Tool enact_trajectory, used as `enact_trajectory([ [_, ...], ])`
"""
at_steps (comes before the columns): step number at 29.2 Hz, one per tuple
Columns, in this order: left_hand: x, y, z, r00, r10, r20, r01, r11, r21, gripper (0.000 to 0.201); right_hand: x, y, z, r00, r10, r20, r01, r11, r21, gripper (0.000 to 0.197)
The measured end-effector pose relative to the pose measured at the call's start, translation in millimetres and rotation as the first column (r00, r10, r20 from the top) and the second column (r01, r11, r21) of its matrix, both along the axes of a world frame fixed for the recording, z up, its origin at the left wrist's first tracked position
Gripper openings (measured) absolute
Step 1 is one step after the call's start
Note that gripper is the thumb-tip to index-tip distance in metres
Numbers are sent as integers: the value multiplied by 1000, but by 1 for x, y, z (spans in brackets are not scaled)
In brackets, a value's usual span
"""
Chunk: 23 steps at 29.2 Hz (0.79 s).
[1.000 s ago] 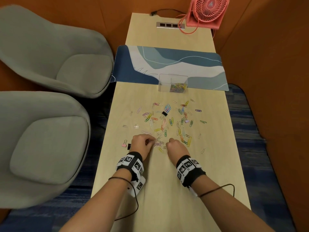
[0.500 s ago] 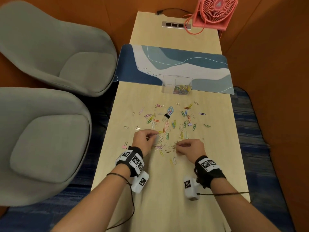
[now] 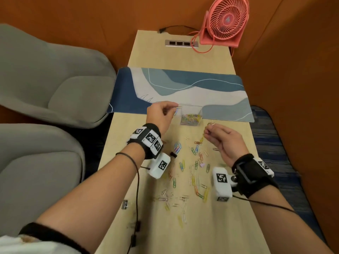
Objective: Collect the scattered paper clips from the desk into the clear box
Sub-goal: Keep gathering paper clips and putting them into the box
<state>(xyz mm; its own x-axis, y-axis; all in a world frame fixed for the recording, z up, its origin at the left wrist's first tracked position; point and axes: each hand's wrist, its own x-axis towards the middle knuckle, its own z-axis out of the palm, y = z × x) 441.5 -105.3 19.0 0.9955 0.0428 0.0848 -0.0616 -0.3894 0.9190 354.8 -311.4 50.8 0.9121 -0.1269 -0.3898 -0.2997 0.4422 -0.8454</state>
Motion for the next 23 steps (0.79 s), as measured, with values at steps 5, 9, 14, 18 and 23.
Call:
enact_trajectory([
  [5,40,-32,-6,995,-77,63,69,990,119,14,43,-8,-4,997,-71,35,68,995,72,14],
  [9,56,-47,-28,967,-249,55,214,910,356,16,58,-12,-19,994,-110,15,108,988,108,20],
  [14,60,-53,-44,956,-293,-3,253,821,512,15,65,-14,-37,992,-120,-24,122,989,84,16],
  [18,63,-54,-46,966,-257,9,224,860,459,9,69,-15,-44,989,-142,-33,144,986,87,10],
  [23,64,-60,-45,945,-327,4,283,824,490,13,74,-14,-51,986,-167,-16,167,985,43,14],
])
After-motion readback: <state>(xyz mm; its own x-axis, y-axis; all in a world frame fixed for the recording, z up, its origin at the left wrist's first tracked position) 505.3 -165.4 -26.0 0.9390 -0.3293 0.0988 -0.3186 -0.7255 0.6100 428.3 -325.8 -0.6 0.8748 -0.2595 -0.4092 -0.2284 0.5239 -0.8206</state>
